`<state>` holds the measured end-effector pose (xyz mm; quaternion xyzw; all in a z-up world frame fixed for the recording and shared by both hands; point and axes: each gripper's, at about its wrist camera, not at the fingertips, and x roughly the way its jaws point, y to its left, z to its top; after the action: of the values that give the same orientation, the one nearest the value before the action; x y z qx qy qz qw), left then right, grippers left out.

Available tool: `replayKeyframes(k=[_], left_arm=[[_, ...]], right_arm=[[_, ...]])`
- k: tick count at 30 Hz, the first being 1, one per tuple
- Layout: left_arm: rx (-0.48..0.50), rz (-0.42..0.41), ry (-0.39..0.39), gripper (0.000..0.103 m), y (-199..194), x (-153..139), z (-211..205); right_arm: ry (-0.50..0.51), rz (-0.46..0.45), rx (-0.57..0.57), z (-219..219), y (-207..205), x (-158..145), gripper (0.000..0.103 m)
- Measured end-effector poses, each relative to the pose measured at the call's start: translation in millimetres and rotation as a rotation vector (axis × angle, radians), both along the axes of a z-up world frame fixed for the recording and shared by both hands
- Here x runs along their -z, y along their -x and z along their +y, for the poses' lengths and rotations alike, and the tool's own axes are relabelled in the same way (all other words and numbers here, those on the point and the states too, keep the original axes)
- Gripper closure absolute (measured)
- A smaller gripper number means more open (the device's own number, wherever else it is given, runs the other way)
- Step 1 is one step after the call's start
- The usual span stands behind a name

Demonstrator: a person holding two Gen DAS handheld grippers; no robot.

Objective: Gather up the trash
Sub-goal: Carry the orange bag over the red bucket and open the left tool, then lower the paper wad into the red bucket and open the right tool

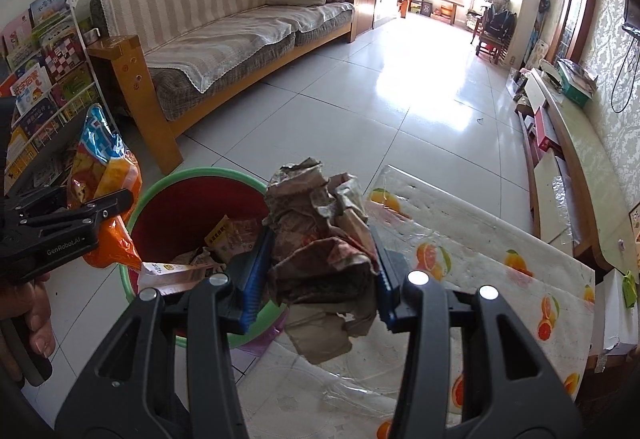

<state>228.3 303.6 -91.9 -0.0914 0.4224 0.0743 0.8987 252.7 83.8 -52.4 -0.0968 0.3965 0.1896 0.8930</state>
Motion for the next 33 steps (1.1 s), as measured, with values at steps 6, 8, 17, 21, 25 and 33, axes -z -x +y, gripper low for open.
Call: replayKeyframes(k=[6, 8, 17, 21, 25, 33], left_arm=[[-0.004, 0.003, 0.011, 0.052, 0, 5, 5], [-0.003, 0.002, 0.01, 0.051, -1, 6, 5], [-0.015, -0.008, -0.01, 0.011, -5, 5, 3], [-0.034, -0.014, -0.004, 0.01, -4, 2, 5], [-0.05, -0.026, -0.002, 0.008, 1, 1, 10], [-0.071, -0.029, -0.027, 0.008, 21, 2, 22]], right_arm=[[0.006, 0.004, -0.019, 12, 0, 1, 0.059], [0.007, 0.005, -0.019, 12, 0, 2, 0.059], [0.009, 0.008, -0.013, 13, -1, 4, 0.059], [0.009, 0.01, -0.019, 16, -1, 5, 0.059], [0.004, 0.013, -0.025, 19, 0, 6, 0.059], [-0.007, 0.027, -0.072, 44, 3, 13, 0.059]])
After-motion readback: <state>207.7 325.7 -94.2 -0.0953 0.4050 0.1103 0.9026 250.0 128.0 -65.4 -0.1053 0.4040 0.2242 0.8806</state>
